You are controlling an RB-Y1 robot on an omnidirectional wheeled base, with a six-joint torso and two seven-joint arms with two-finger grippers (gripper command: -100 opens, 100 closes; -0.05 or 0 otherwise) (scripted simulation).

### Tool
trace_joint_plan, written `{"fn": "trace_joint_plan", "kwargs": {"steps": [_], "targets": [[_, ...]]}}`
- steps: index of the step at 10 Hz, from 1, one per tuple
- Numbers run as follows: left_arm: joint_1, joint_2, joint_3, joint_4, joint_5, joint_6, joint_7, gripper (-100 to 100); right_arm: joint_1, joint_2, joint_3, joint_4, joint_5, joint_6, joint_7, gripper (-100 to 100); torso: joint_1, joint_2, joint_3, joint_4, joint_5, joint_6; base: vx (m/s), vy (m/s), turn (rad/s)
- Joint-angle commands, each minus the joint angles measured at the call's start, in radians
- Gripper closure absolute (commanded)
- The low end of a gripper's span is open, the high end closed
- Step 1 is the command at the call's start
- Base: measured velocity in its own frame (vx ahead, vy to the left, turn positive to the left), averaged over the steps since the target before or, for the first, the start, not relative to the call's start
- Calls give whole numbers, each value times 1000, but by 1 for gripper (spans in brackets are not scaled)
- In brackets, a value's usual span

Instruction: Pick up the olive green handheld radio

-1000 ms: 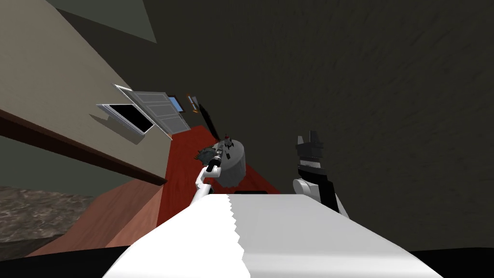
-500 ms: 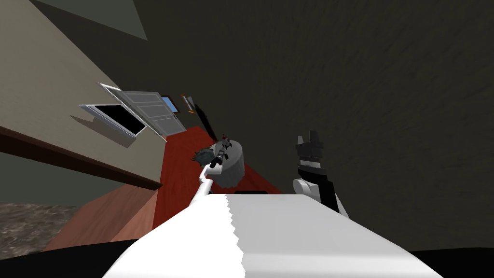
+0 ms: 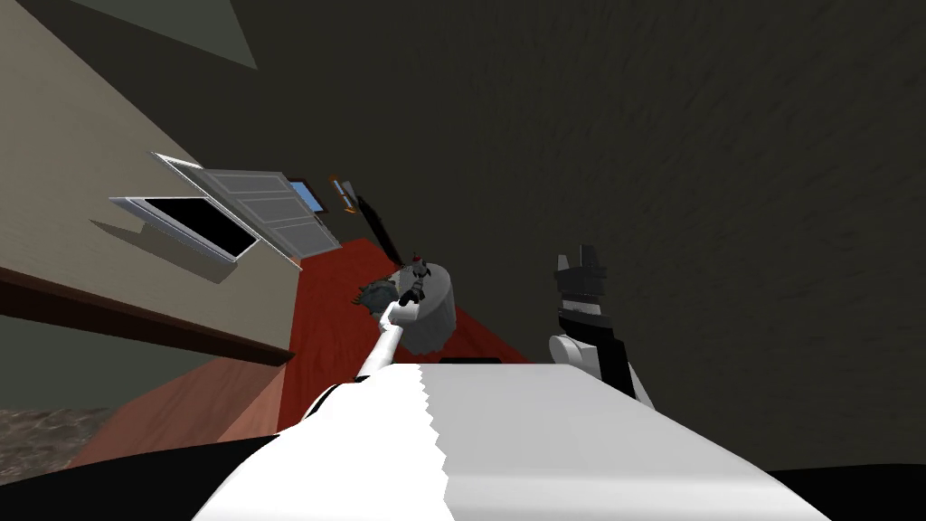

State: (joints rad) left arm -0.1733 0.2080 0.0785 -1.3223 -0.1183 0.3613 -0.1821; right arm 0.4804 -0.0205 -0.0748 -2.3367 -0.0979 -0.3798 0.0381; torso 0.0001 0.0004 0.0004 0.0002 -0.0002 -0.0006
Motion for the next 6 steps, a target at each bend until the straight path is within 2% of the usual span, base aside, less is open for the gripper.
{"fn": "trace_joint_plan", "kwargs": {"steps": [1,2,3,4,5,6], "targets": [[-27,8,-2,50,1,32,-8,-100,0,0,0,0,0,0,0,0,0,0,0,0,0,0,-8,-1,-51],[-27,8,-2,60,1,32,-8,-100,0,0,0,0,0,0,0,0,0,0,0,0,0,0,0,0,0],[-72,18,-6,95,-1,79,-23,-100,0,0,0,0,0,0,0,0,1,0,0,0,0,-1,-5,-3,-87],[-72,18,-6,123,-1,79,-23,-100,0,0,0,0,0,0,0,0,0,0,0,0,0,0,-5,0,-60],[-111,29,-11,151,-2,121,-39,-100,0,0,0,0,0,0,0,0,0,0,0,0,0,-1,-9,-2,-76],[-117,29,-11,185,-2,126,-39,-100,0,0,0,0,0,0,0,0,0,0,0,0,0,0,-6,0,-54]]}}
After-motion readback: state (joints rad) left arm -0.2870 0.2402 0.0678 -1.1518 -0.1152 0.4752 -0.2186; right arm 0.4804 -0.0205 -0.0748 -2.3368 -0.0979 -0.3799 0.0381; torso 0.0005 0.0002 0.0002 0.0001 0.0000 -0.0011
